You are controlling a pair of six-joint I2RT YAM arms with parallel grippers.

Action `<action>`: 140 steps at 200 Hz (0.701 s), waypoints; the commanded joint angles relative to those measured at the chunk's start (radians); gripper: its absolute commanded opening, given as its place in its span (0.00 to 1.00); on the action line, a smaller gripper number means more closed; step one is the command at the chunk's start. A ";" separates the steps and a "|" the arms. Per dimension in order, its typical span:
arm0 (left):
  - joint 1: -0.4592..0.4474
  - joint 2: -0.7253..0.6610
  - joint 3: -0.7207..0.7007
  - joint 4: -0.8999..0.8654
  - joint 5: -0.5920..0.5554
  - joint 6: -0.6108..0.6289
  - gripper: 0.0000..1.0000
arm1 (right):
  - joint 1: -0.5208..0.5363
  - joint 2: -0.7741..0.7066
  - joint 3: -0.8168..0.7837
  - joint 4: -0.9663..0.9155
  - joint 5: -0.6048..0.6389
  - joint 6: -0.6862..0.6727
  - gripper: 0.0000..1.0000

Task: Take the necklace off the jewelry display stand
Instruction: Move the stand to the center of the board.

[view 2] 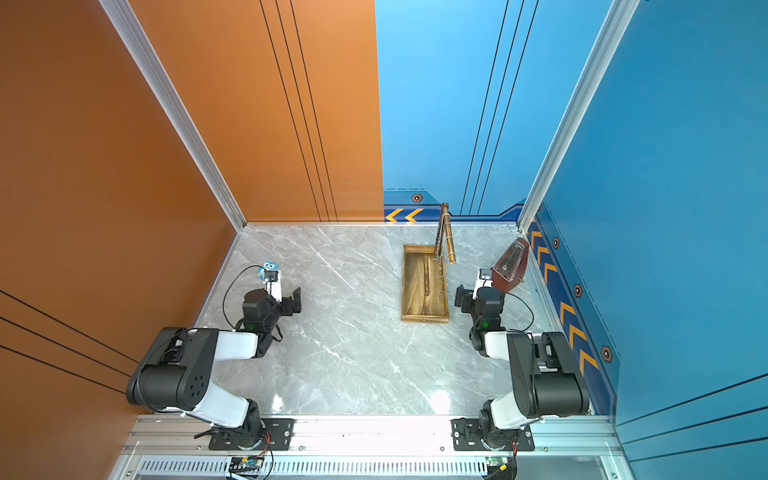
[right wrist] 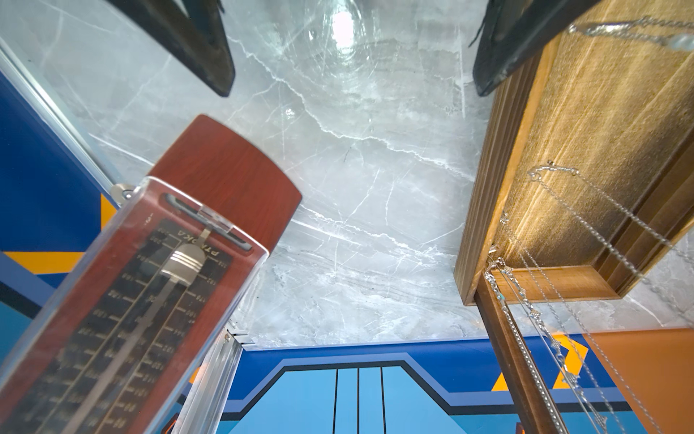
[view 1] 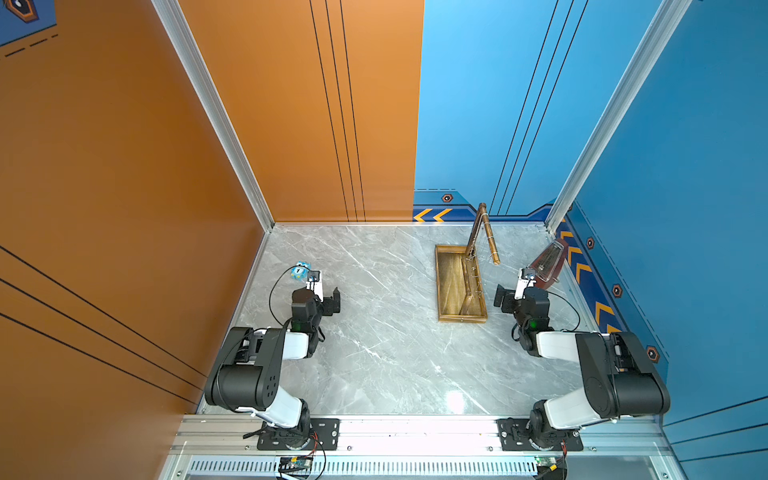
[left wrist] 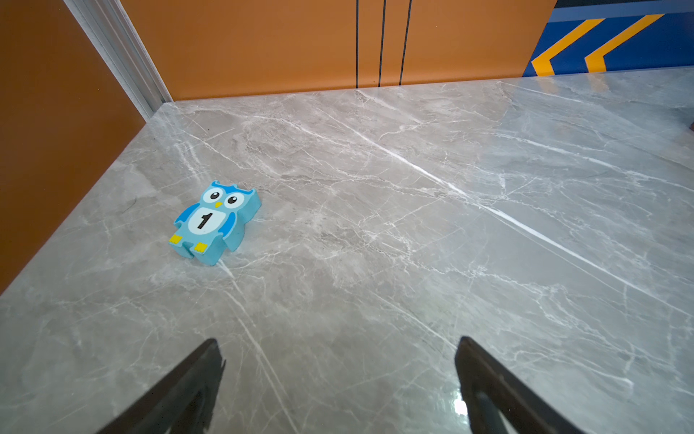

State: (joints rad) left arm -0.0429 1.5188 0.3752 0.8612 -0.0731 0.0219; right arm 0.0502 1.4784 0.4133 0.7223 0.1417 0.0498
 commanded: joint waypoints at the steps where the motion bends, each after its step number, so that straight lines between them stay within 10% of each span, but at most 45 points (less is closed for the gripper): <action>1: -0.037 -0.114 -0.038 -0.004 -0.156 0.004 0.98 | 0.048 -0.119 0.044 -0.137 0.081 -0.048 1.00; 42: -0.150 -0.329 0.016 -0.104 -0.171 0.102 0.99 | 0.064 -0.371 0.079 -0.354 0.102 0.072 1.00; 71: -0.132 -0.494 0.079 -0.200 -0.119 -0.078 0.98 | 0.034 -0.513 0.091 -0.445 0.067 0.198 1.00; 98: -0.132 -0.558 0.209 -0.440 -0.071 -0.165 0.98 | -0.011 -0.622 0.113 -0.702 0.365 0.612 1.00; 140: -0.111 -0.573 0.301 -0.630 -0.014 -0.321 0.98 | -0.152 -0.690 0.115 -0.846 0.240 0.677 1.00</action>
State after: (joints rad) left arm -0.1749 0.9470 0.6315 0.4202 -0.1738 -0.1883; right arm -0.0589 0.8089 0.5056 0.0547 0.3786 0.5827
